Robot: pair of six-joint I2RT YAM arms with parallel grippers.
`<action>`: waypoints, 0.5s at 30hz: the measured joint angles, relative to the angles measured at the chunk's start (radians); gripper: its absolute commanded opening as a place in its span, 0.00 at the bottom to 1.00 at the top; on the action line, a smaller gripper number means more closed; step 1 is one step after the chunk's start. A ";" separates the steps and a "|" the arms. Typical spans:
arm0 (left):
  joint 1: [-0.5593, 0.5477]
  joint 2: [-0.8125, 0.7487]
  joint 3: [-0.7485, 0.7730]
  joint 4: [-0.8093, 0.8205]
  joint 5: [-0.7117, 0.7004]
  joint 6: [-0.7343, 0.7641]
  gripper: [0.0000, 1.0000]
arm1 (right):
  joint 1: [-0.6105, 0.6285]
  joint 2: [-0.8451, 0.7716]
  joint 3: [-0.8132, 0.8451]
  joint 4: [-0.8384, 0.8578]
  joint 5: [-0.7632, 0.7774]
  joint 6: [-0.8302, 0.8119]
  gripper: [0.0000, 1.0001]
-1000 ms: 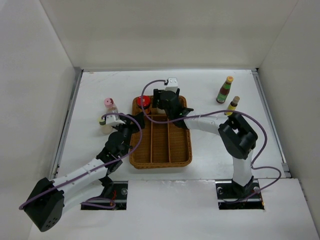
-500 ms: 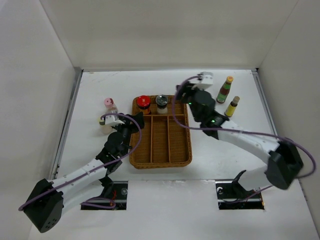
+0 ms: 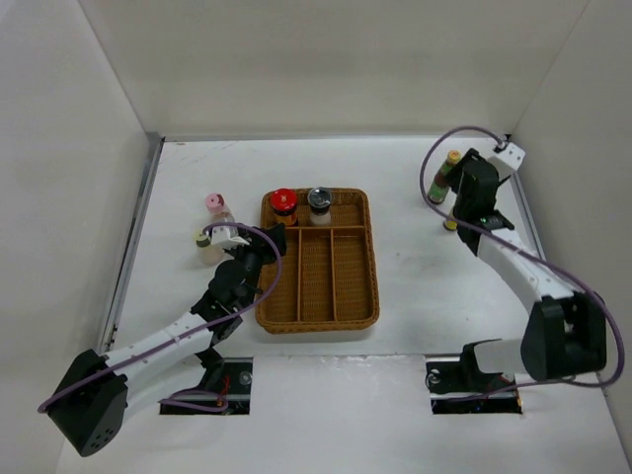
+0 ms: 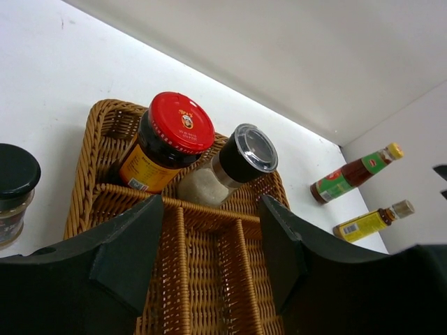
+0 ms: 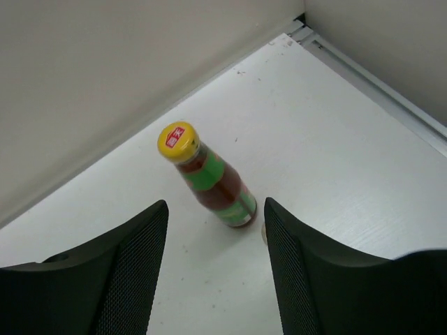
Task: Organize the condiment bottles
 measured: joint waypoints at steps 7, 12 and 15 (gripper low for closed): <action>0.000 0.001 0.000 0.000 0.006 -0.004 0.57 | -0.071 0.223 0.192 -0.021 -0.114 -0.046 0.78; 0.000 0.016 0.000 0.000 0.008 -0.008 0.57 | -0.070 0.283 0.229 -0.035 -0.143 -0.094 0.78; 0.000 0.021 0.000 0.000 0.010 -0.008 0.57 | -0.070 0.308 0.237 -0.043 -0.148 -0.110 0.79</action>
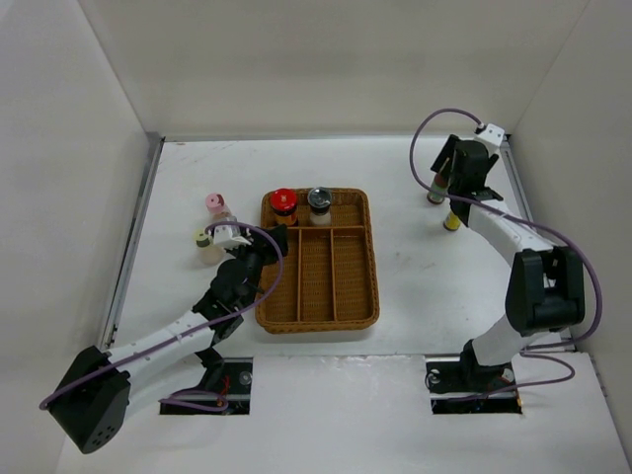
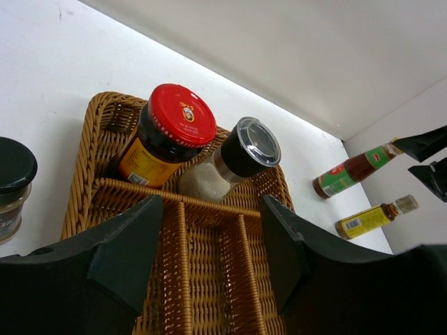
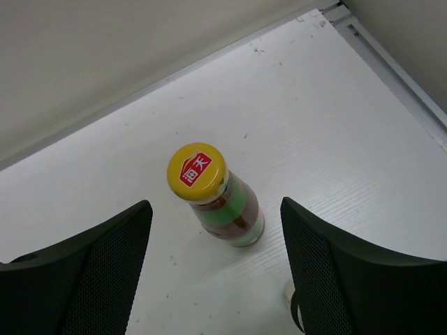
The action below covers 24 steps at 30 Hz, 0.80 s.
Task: Organize the condiment bottles
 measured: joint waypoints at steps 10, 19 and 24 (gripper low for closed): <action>0.001 0.031 0.000 0.003 0.003 -0.007 0.57 | 0.000 0.097 0.100 -0.013 -0.005 -0.076 0.67; 0.001 0.048 0.000 0.008 0.003 -0.013 0.57 | 0.000 0.137 0.133 -0.023 0.009 -0.118 0.53; 0.002 0.056 0.000 0.013 0.004 -0.015 0.57 | 0.000 0.147 0.148 -0.029 0.015 -0.132 0.40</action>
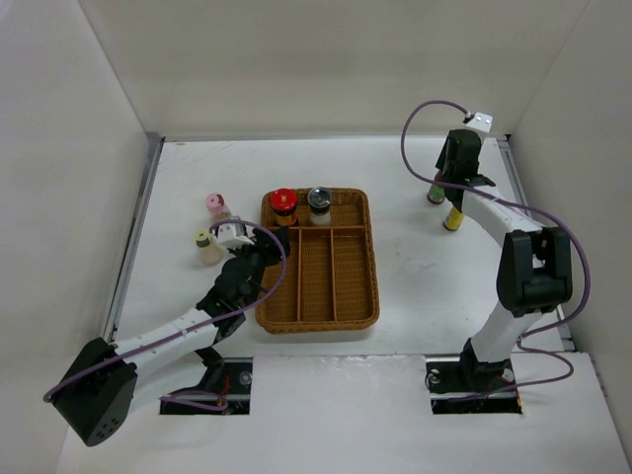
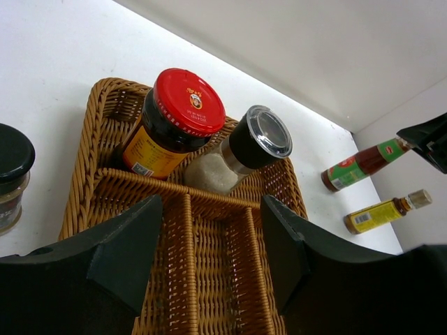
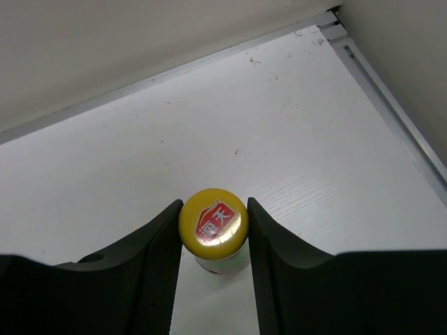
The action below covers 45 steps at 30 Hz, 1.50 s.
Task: Organize the condiment bottles
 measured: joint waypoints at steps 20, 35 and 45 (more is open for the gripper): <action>0.000 0.008 0.000 0.002 0.004 -0.003 0.57 | 0.064 -0.103 -0.064 -0.032 0.057 -0.035 0.28; 0.001 -0.011 0.000 0.002 0.004 -0.003 0.57 | 0.407 -0.303 -0.052 -0.037 0.064 -0.057 0.29; 0.001 -0.043 0.000 0.001 0.003 -0.002 0.57 | 0.513 -0.155 0.030 -0.031 0.053 -0.053 0.29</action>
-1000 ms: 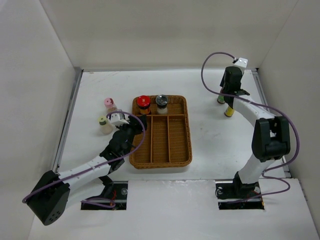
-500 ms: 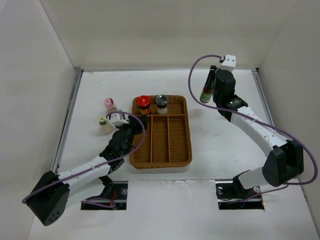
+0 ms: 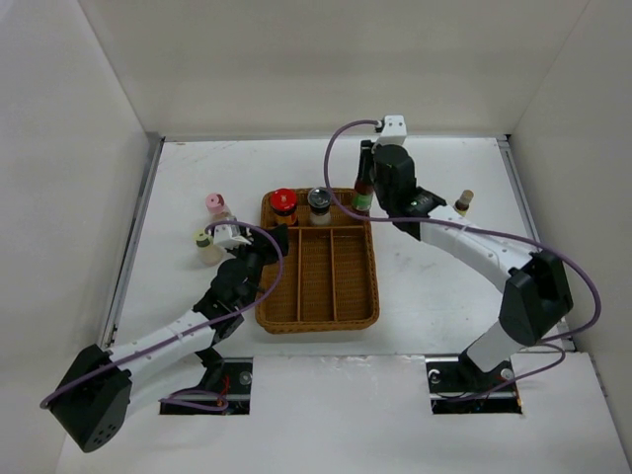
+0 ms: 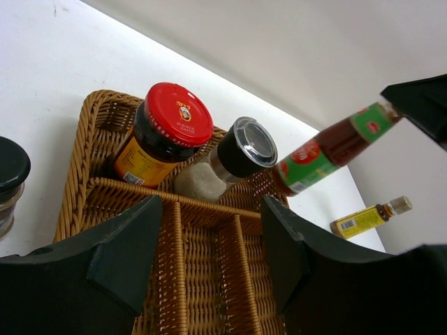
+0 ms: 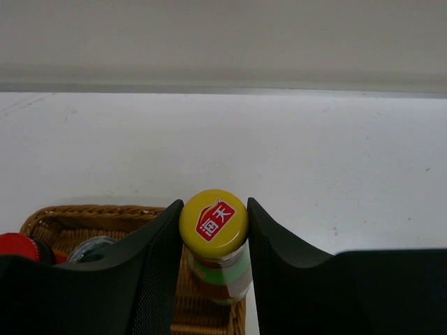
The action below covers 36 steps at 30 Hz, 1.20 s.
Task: Organize the condiment bottles
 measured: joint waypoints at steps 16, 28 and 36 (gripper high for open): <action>0.000 -0.011 0.000 0.000 0.000 0.000 0.57 | 0.053 0.099 0.018 0.008 0.000 0.031 0.30; 0.000 -0.004 0.000 0.000 0.000 0.000 0.57 | 0.066 0.145 -0.011 0.046 0.001 0.061 0.41; 0.000 0.000 0.000 0.000 0.000 0.000 0.57 | 0.087 0.146 -0.024 0.124 0.002 0.073 0.59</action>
